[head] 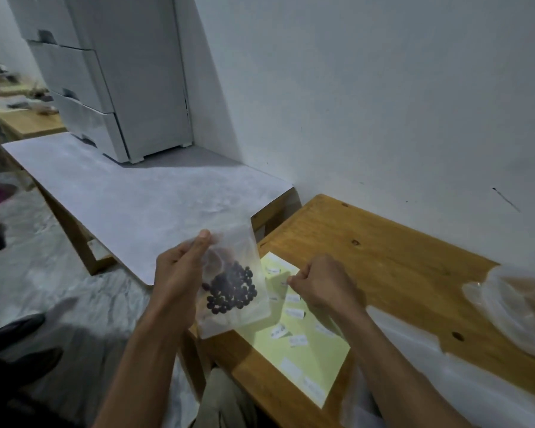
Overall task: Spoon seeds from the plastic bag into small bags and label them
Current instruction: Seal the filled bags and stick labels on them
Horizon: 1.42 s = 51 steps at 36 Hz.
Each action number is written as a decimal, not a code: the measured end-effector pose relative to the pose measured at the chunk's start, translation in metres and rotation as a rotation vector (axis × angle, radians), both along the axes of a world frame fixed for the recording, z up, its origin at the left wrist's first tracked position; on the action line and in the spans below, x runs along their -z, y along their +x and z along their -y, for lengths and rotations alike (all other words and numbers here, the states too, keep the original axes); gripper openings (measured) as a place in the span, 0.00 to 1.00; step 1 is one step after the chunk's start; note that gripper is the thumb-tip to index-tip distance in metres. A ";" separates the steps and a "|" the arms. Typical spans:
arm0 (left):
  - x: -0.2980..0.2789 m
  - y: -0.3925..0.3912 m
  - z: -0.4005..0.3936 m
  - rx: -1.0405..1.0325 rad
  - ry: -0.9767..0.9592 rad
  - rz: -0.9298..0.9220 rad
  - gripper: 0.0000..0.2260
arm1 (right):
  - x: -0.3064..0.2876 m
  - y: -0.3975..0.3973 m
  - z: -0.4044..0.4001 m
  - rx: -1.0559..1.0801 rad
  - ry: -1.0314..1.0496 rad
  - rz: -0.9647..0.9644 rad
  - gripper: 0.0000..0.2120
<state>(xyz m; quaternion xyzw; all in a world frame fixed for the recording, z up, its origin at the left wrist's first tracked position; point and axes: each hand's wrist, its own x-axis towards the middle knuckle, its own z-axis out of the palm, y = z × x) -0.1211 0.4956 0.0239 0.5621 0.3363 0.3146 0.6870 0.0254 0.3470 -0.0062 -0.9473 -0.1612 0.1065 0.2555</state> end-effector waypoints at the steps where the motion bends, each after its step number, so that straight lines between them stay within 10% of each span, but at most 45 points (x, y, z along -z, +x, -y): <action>1: 0.000 0.000 0.000 0.005 0.002 -0.002 0.13 | 0.000 0.000 0.000 0.000 0.021 -0.005 0.15; 13: -0.012 0.014 0.035 0.176 -0.031 -0.009 0.20 | -0.070 -0.033 0.033 -0.298 0.615 0.018 0.11; 34: -0.019 0.047 0.101 0.392 0.028 0.002 0.13 | -0.057 -0.021 0.065 -0.068 0.480 0.316 0.08; 42: -0.015 0.057 0.100 0.399 0.119 -0.025 0.12 | -0.057 -0.020 0.079 0.121 0.666 -0.039 0.34; 51: -0.015 0.086 0.095 0.457 0.167 -0.094 0.09 | -0.044 -0.003 0.074 0.278 1.014 -0.258 0.24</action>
